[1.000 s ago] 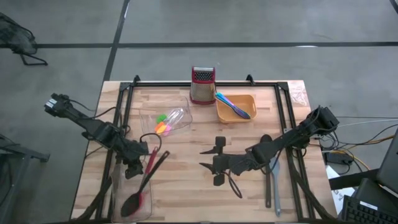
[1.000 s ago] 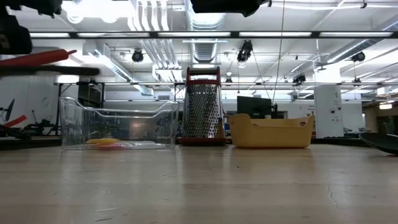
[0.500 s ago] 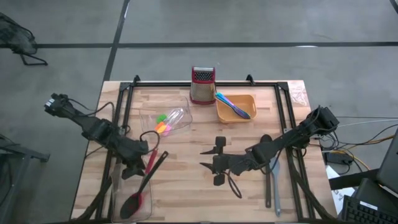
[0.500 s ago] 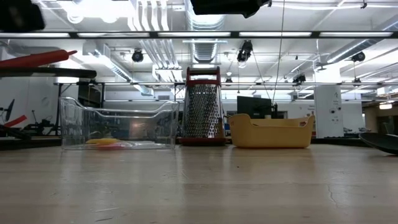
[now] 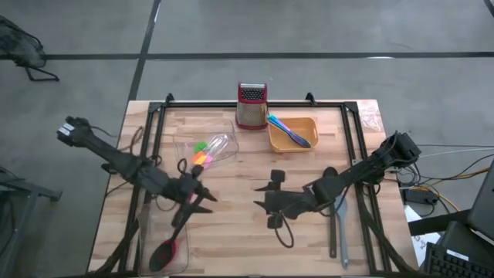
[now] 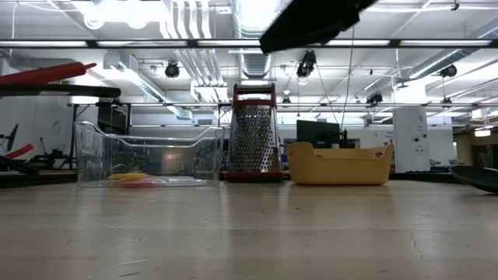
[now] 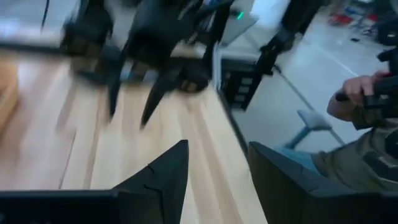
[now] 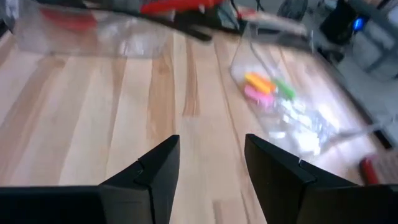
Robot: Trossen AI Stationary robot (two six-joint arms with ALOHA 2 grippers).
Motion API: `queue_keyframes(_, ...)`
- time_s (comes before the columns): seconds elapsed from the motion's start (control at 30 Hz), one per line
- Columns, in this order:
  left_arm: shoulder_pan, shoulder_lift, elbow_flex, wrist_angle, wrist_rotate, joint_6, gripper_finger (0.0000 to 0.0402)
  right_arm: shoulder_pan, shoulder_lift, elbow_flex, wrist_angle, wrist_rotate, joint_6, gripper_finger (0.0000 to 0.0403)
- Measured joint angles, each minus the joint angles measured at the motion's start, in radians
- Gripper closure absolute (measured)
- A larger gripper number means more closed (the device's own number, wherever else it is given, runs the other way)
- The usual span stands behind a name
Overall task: Pick & Place Kitchen Items
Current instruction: Put the black serving spoon into the bottom transparent bin
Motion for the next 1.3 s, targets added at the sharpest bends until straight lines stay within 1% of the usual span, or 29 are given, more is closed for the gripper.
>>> queue_keyframes(0.13, 0.000, 0.083, -0.093, 0.316, -0.002, 0.180, 0.0229, 0.002, 0.000, 0.000, -0.108, -0.001, 0.105, 0.0237)
queue_keyframes(0.2, 0.000, 0.124, -0.125, 0.433, -0.002, 0.247, 0.0229, 0.002, 0.000, 0.000, -0.152, -0.001, 0.148, 0.0243)
queue_keyframes(0.27, 0.000, 0.158, -0.145, 0.521, -0.002, 0.299, 0.0229, 0.002, 0.000, 0.000, -0.189, -0.002, 0.185, 0.0249)
queue_keyframes(0.33, 0.000, 0.185, -0.153, 0.571, -0.003, 0.339, 0.0229, 0.002, -0.001, 0.000, -0.221, -0.018, 0.218, 0.0253)
queue_keyframes(0.43, 0.000, 0.212, -0.152, 0.636, -0.002, 0.389, 0.0229, 0.002, -0.013, 0.000, -0.283, -0.077, 0.292, 0.0256)
queue_keyframes(0.53, 0.000, 0.223, -0.133, 0.662, -0.002, 0.437, 0.0229, 0.003, -0.039, 0.000, -0.347, -0.128, 0.383, 0.0254)
queue_keyframes(0.63, 0.000, 0.228, -0.113, 0.677, -0.002, 0.461, 0.0229, 0.003, -0.068, 0.000, -0.424, -0.204, 0.515, 0.0243)
queue_keyframes(0.77, 0.000, 0.232, -0.110, 0.675, -0.002, 0.456, 0.0229, 0.012, -0.084, 0.001, -0.557, -0.303, 0.689, 0.0221)
queue_keyframes(0.97, 0.000, 0.262, -0.144, 0.680, -0.002, 0.426, 0.0229, 0.040, -0.084, 0.001, -0.813, -0.402, 0.942, 0.0195)
queue_keyframes(1.13, 0.000, 0.315, -0.145, 0.717, -0.002, 0.410, 0.0229, 0.089, -0.084, 0.000, -1.048, -0.481, 1.190, 0.0192)
queue_keyframes(1.23, 0.000, 0.326, -0.145, 0.738, 0.004, 0.395, 0.0229, 0.136, -0.076, 0.000, -1.134, -0.517, 1.313, 0.0198)
queue_keyframes(1.3, 0.000, 0.326, -0.145, 0.739, 0.004, 0.395, 0.0229, 0.165, -0.075, 0.000, -1.156, -0.522, 1.372, 0.0203)
